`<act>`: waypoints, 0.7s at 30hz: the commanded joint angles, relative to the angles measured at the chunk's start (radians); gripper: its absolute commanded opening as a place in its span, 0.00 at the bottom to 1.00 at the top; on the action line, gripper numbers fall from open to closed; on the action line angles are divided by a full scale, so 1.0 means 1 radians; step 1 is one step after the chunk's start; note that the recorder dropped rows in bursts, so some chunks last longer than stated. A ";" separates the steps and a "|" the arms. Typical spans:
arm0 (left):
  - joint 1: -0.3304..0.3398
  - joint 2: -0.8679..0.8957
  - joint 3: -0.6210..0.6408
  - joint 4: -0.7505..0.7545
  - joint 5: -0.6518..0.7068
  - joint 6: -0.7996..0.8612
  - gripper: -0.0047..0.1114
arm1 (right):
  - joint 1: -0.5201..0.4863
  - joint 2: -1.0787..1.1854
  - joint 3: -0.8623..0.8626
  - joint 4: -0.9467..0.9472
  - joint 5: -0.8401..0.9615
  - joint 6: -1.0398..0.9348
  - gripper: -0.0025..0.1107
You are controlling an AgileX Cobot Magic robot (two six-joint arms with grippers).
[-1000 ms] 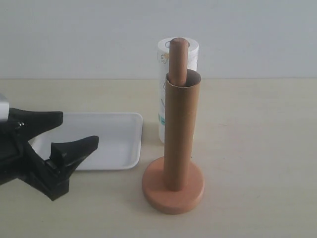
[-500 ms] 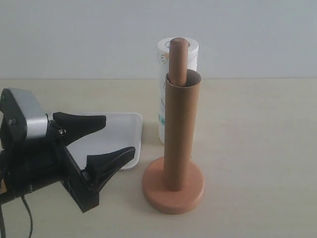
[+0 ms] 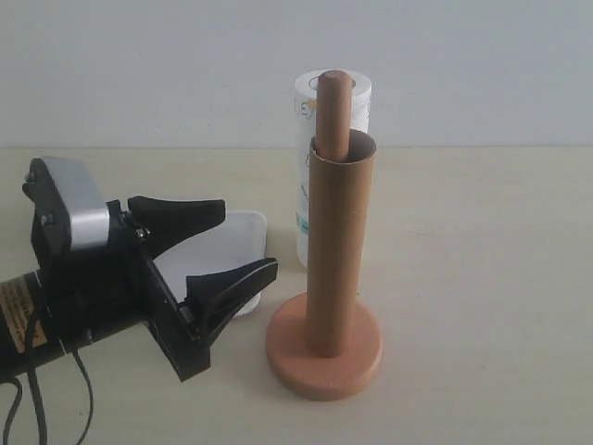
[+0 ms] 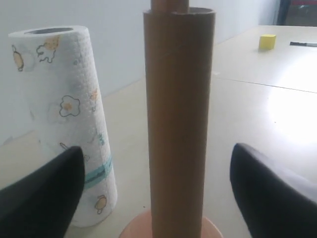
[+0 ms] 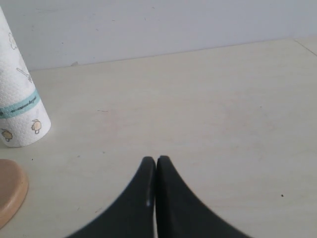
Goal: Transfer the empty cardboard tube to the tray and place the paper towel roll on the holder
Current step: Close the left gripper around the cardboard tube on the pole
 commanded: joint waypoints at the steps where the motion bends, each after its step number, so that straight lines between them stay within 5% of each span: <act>1: -0.004 0.033 -0.045 0.101 -0.041 -0.071 0.69 | -0.007 -0.005 0.000 0.000 -0.009 -0.007 0.02; 21: -0.004 0.164 -0.183 0.164 -0.047 -0.082 0.74 | -0.007 -0.005 0.000 0.000 -0.009 -0.007 0.02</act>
